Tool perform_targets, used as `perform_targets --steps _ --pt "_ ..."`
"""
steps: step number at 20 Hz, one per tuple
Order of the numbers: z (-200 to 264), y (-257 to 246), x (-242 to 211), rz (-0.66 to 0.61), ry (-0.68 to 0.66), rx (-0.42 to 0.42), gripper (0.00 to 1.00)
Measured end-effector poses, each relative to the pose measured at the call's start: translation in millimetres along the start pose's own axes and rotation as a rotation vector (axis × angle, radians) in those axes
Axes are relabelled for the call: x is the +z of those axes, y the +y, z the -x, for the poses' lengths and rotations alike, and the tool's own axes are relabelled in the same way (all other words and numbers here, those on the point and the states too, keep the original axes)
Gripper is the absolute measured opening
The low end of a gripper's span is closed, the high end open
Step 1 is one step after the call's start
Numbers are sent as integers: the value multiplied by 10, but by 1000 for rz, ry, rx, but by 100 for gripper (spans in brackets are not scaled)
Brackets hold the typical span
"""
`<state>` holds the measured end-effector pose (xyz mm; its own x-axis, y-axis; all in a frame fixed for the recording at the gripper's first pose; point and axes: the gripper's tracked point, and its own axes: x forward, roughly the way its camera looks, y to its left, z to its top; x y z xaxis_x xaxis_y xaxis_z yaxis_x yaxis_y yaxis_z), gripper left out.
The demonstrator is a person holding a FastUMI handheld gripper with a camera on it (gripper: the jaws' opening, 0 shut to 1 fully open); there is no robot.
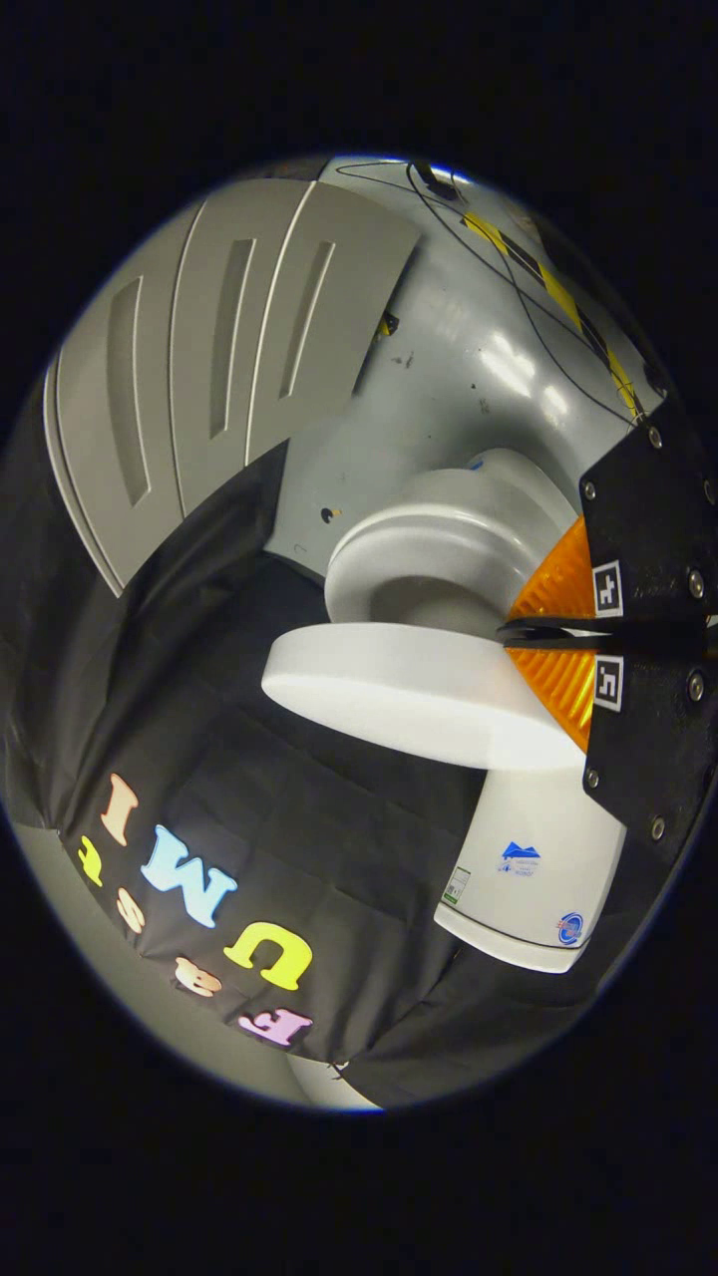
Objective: Open the toilet lid.
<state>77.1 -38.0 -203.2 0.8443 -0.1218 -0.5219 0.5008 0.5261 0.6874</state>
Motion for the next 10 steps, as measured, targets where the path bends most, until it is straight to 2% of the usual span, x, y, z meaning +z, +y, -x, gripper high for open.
perform_targets --steps 3,7,10 --pt "104 346 117 83 -60 60 0" --pt "195 548 154 194 -53 48 0" --pt "221 692 170 222 -63 49 0"
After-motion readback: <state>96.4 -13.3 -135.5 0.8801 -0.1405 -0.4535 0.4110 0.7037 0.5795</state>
